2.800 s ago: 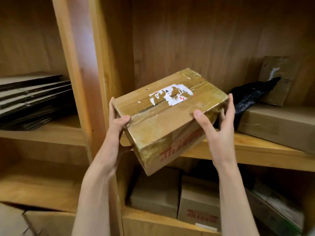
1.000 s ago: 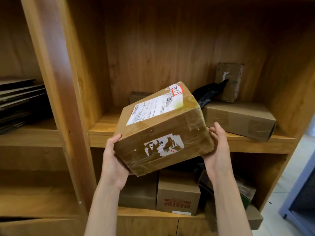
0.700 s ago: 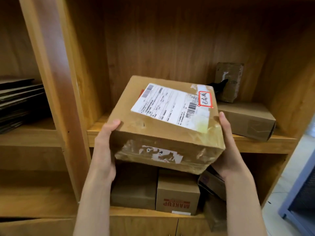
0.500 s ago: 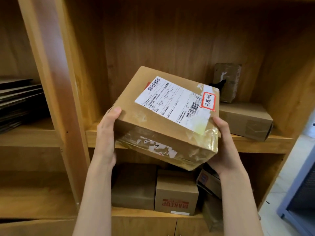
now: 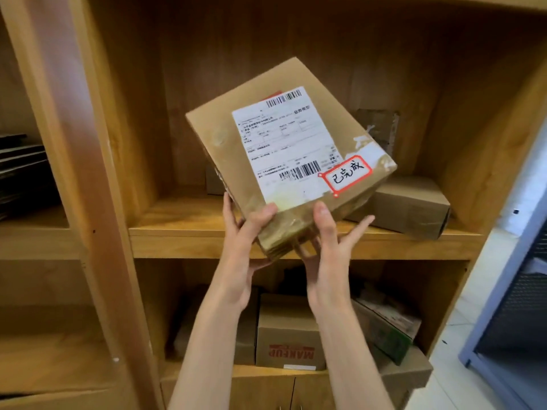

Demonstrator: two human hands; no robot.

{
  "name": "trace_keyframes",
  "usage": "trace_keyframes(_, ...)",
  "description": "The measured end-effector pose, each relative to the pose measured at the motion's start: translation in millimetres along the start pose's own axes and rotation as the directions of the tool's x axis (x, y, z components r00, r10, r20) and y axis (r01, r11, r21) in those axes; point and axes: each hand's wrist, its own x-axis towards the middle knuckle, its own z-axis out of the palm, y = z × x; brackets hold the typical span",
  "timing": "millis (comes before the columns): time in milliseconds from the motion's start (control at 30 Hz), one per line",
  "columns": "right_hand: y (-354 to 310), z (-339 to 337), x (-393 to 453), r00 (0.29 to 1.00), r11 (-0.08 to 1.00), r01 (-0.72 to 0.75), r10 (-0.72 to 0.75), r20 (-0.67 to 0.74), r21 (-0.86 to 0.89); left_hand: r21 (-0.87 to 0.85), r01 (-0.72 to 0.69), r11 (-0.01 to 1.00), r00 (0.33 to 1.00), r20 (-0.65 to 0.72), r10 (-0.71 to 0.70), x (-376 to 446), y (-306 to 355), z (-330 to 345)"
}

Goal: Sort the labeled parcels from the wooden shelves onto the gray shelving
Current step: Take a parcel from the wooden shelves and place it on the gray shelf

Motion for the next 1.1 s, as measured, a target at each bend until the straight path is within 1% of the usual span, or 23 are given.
trace_keyframes(67, 0, -3, -1, 1.000, 1.000, 0.013, -0.012, 0.024, -0.006, -0.028, -0.042, 0.999, 0.999, -0.005, 0.042, 2, -2, -6)
trace_keyframes(167, -9, -9, -2, 0.999, 0.998, 0.038, -0.036, 0.037, -0.044, -0.047, -0.084, 0.995, 0.996, 0.026, 0.086, 3, 0, -14)
trace_keyframes(267, -26, -22, 1, 0.989, 0.967, 0.131, -0.143, -0.038, -0.218, -0.067, -0.097, 0.993, 0.995, -0.002, 0.097, 4, 0, -25)
trace_keyframes(300, -32, -29, 3, 0.986, 0.949, 0.149, -0.163, -0.030, -0.277, -0.055, -0.102, 0.993, 0.995, 0.000, 0.103, 5, 0, -28)
trace_keyframes(333, -37, -34, 4, 0.988, 0.938, 0.148, -0.156, 0.000, -0.314, -0.033, -0.106, 0.994, 0.994, 0.010, 0.107, 5, 1, -31)
trace_keyframes(400, -43, -45, 1, 0.993, 0.930, 0.112, -0.090, 0.076, -0.351, 0.002, -0.110, 0.994, 0.993, 0.050, 0.110, 6, 1, -34)
trace_keyframes(433, -43, -50, -2, 0.994, 0.927, 0.098, -0.070, 0.089, -0.362, 0.011, -0.113, 0.994, 0.991, 0.067, 0.112, 7, -1, -33)
trace_keyframes(500, -41, -61, -9, 0.996, 0.922, 0.084, -0.071, 0.050, -0.377, 0.018, -0.122, 0.992, 0.988, 0.101, 0.120, 9, -4, -26)
trace_keyframes(600, -46, -78, -20, 0.991, 0.907, 0.101, -0.128, -0.038, -0.408, 0.005, -0.129, 0.992, 0.977, 0.174, 0.126, 9, -14, -4)
trace_keyframes(667, -56, -92, -25, 0.980, 0.907, 0.101, -0.160, -0.115, -0.408, -0.031, -0.118, 0.993, 0.966, 0.229, 0.122, 8, -24, 14)
trace_keyframes(800, -75, -121, -34, 0.956, 0.910, 0.128, -0.219, -0.196, -0.394, -0.089, -0.090, 0.992, 0.944, 0.309, 0.113, 3, -41, 48)
trace_keyframes(900, -89, -143, -37, 0.935, 0.912, 0.195, -0.284, -0.211, -0.362, -0.103, -0.066, 0.993, 0.929, 0.356, 0.099, 0, -49, 71)
trace_keyframes(1000, -102, -163, -40, 0.929, 0.930, 0.217, -0.291, -0.230, -0.297, -0.098, -0.049, 0.994, 0.919, 0.386, 0.084, -4, -58, 98)
trace_keyframes(1100, -118, -190, -35, 0.909, 0.928, 0.231, -0.313, -0.275, -0.291, -0.092, -0.033, 0.995, 0.910, 0.409, 0.068, -4, -69, 130)
